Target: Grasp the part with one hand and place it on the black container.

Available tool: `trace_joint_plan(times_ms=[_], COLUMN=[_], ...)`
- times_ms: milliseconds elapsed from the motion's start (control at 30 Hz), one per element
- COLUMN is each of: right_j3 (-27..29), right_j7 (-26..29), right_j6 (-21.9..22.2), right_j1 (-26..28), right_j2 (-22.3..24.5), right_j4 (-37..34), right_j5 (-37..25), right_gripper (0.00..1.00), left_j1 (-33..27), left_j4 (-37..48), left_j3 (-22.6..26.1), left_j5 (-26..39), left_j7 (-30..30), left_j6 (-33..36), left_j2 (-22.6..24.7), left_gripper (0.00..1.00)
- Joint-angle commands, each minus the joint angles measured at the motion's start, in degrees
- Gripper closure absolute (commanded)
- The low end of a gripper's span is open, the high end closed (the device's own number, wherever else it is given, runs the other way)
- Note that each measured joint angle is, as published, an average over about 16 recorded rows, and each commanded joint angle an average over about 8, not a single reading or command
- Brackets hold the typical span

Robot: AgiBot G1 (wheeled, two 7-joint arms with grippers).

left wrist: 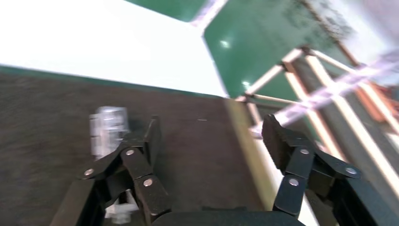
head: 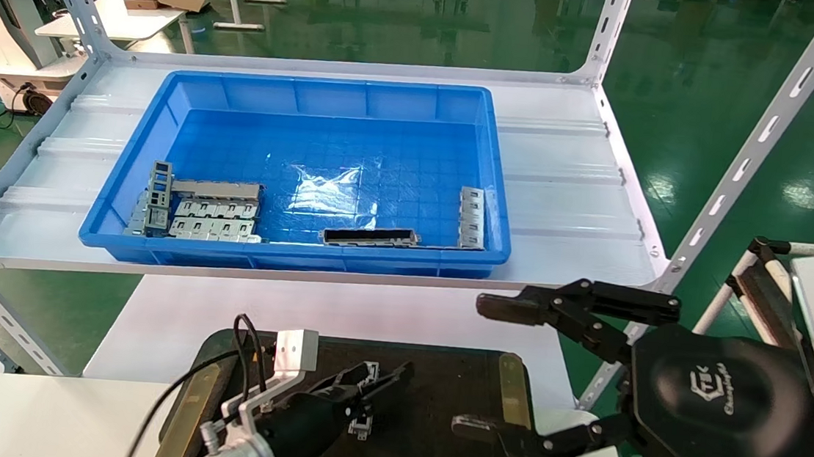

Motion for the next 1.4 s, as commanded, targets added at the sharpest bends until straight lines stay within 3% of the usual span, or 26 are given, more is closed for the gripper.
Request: trace_joint_plan(times_ms=[33,333,600,800,1100,1400], right_j3=[0.0,0.0,-0.1,-0.1,-0.1,-0.1], right_j7=[0.0,0.0,0.0,0.0,-0.1,-0.1], right_j6=[0.0,0.0,0.0,0.0,0.0,0.1], right_j1=[0.0,0.0,0.0,0.0,0.0,0.0], right_j2=[0.0,0.0,0.0,0.0,0.0,0.1], right_j4=[0.0,0.0,0.0,0.0,0.0,0.0], right_j5=[0.0,0.0,0.0,0.1,0.1,0.1], right_gripper=[0.0,0.0,0.0,0.0,0.0,0.0], left_j1=[0.2,2.3,5.4,6.3,6.3,5.1], left_j4=[-3.8,-5.9,-5.9,-5.9,-5.9,-6.0], left_j3=[-0.1,-9.1,-19.1,-23.7,-27.2,-29.1], left_j5=[0.2,-0.3,-6.7,-11.3,-15.4,-17.8], left_j7=[-0.3,8.4,20.7,26.3,30.2,30.9], left_j6=[2.0,21.2,39.3,50.0,59.1,63.4], left_j2=[-2.5,-7.1,-11.8,-15.8,-19.4,-21.4], left_gripper=[0.0,0.0,0.0,0.0,0.0,0.0])
